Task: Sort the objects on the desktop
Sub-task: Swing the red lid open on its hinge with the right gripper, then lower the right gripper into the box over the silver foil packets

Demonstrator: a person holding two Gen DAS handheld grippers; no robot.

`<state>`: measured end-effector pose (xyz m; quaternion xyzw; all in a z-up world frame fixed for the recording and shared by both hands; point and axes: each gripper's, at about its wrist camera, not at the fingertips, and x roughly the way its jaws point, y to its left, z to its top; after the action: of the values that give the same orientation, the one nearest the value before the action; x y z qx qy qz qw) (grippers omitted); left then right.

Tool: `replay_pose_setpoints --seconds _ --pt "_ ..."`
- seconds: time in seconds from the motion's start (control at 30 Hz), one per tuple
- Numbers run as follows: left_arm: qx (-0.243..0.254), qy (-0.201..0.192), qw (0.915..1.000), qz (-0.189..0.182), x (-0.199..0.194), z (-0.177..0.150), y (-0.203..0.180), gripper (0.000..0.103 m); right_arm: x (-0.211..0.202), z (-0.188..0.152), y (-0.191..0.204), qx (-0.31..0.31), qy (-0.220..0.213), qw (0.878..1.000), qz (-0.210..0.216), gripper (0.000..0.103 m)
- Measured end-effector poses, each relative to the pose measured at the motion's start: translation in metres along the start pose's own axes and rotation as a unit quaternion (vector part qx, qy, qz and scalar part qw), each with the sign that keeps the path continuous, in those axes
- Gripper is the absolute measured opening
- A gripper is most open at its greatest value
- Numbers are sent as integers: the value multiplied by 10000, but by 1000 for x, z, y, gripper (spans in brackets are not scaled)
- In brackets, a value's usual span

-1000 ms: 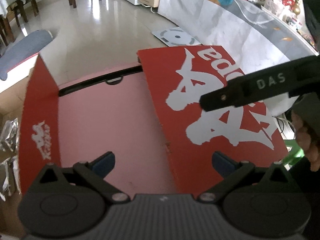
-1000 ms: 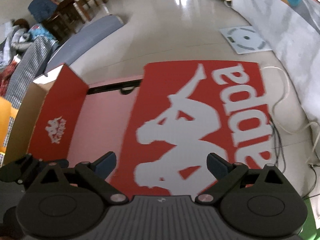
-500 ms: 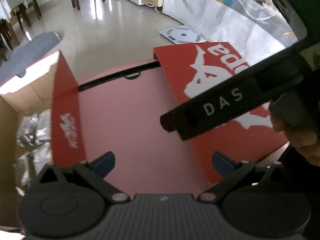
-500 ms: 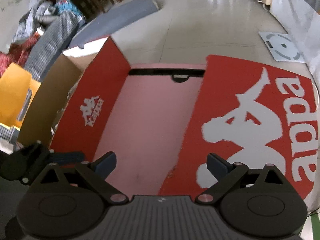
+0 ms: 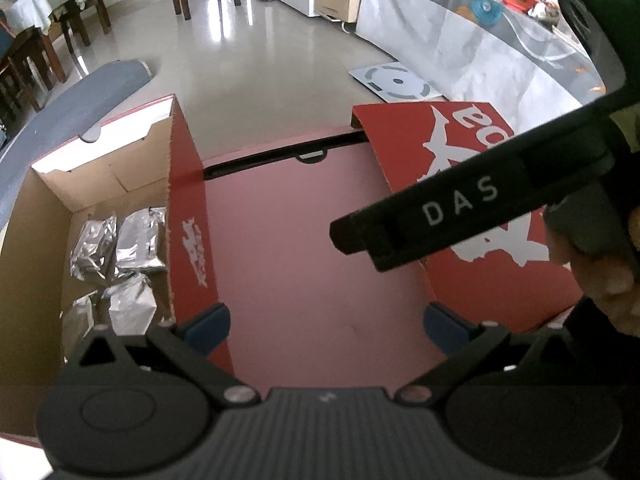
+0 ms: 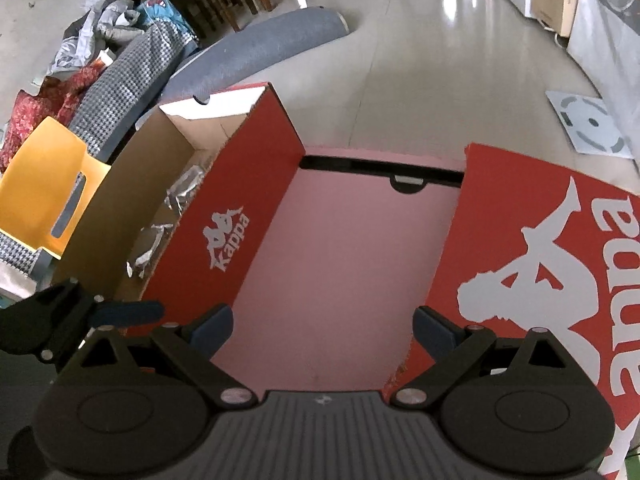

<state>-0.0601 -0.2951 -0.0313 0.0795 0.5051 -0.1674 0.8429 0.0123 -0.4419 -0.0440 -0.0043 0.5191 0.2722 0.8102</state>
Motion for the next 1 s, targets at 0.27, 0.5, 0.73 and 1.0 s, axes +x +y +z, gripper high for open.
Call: replay_pose_setpoints --seconds 0.27,0.5,0.73,1.0 --pt "52 -60 10000 22 -14 -10 12 103 -3 8 19 10 -106 9999 7 96" --pt "5 -103 9998 147 -24 -15 34 103 2 14 45 -190 -123 9997 46 96" --pt "-143 -95 9996 207 -31 -21 63 103 7 21 72 -362 -210 9990 187 95" --pt "-87 -44 9993 374 -39 -27 88 103 16 25 99 -567 -213 9978 282 86"
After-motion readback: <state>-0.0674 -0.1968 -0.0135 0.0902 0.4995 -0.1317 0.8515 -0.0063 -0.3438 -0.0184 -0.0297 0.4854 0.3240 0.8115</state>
